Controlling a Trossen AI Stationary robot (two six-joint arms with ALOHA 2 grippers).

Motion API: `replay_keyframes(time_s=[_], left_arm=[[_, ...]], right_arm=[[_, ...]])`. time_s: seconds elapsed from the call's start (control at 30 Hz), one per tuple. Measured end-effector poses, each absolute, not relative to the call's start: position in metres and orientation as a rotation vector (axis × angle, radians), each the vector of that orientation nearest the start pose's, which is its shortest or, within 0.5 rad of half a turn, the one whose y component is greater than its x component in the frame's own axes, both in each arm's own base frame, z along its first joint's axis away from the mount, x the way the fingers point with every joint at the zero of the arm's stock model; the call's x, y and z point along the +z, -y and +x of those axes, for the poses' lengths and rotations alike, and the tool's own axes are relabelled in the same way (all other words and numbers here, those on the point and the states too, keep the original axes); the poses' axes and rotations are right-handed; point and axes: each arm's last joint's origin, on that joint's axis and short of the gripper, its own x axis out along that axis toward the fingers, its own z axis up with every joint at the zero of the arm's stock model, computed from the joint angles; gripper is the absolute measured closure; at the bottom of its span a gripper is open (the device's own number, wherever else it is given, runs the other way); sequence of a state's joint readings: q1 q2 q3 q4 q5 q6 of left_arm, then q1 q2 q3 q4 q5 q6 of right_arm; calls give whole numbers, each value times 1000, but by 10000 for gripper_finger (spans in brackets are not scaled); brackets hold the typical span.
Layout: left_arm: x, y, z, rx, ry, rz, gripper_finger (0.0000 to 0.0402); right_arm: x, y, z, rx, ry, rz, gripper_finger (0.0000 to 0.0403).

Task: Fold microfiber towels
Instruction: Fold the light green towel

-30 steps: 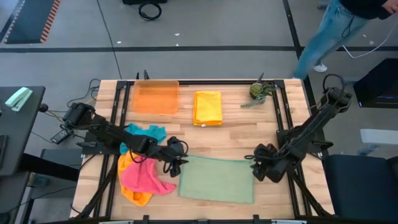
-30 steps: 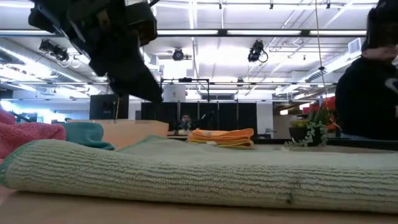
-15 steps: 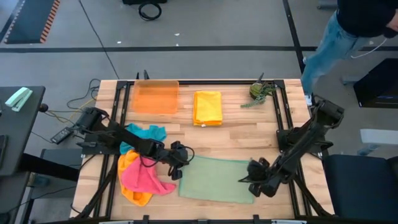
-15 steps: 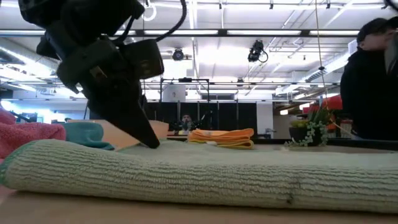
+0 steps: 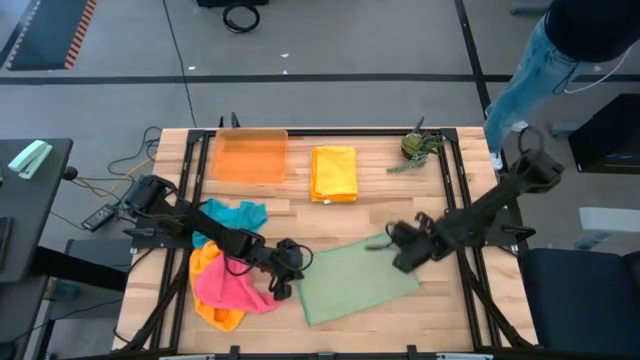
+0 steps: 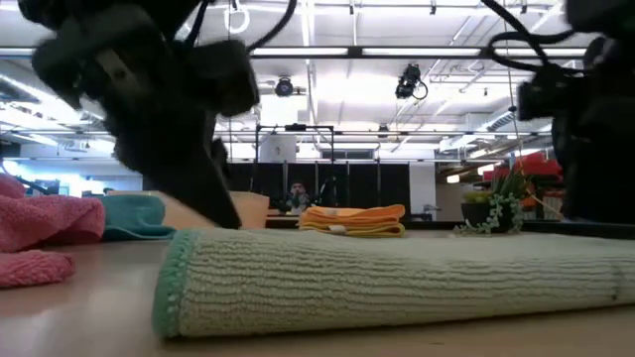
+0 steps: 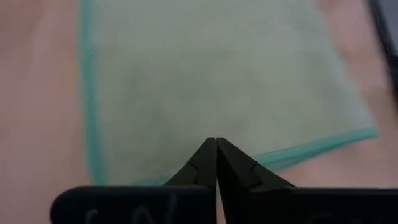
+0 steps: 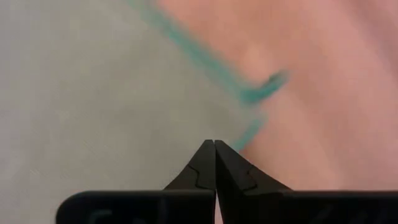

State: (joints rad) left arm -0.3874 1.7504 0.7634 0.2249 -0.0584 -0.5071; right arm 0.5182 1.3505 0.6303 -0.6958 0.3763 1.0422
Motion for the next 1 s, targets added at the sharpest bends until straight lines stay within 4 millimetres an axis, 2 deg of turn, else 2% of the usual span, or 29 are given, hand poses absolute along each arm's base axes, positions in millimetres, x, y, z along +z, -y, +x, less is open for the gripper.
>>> replay_keyframes(time_s=[0.1, 0.2, 0.27, 0.37, 0.5, 0.7, 0.87, 1.0], left_arm=[[145, 124, 305, -167, -750, -250, 387], [166, 123, 313, -190, -703, -174, 396], [174, 120, 319, -170, -717, -130, 394], [176, 112, 324, -145, -749, -89, 389], [162, 103, 327, -131, -797, -79, 396], [131, 101, 330, -176, -912, -113, 391], [122, 108, 329, -177, -947, -153, 394], [122, 118, 326, -181, -952, -186, 392]], right_arm=[[168, -75, 181, -492, -1092, 296, 399], [183, -73, 177, -440, -1019, 364, 399], [189, -82, 176, -383, -969, 413, 399], [190, -107, 177, -283, -909, 461, 399], [175, -139, 179, -240, -861, 496, 400], [136, -172, 176, -267, -918, 528, 400], [112, -179, 175, -328, -965, 522, 400], [109, -171, 178, -379, -1004, 472, 400]])
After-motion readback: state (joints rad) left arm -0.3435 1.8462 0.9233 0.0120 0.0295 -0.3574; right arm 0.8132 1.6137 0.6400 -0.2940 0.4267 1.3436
